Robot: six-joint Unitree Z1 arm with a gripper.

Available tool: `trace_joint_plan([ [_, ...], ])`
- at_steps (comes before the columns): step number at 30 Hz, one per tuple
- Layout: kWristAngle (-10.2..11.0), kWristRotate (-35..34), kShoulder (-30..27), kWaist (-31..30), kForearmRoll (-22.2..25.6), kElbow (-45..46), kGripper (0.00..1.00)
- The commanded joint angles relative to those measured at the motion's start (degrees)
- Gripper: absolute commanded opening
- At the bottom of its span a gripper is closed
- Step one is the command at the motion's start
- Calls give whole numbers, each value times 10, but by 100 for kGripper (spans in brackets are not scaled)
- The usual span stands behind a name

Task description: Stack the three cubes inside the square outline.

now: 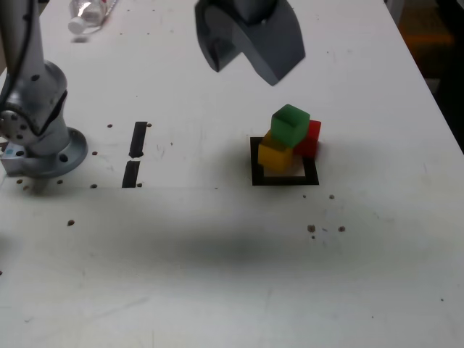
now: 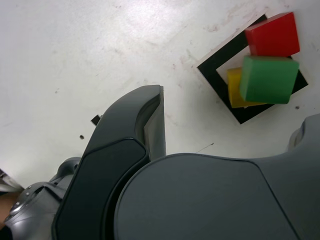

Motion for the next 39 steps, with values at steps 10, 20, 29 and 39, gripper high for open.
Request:
trace_joint_plan([
  [10, 1, 1, 63, -9, 6, -54, 96],
  [20, 1, -5, 86, -15, 8, -65, 95],
  [29, -3, -15, 106, -21, 5, -68, 95],
  [39, -10, -21, 138, -24, -3, -67, 95],
])
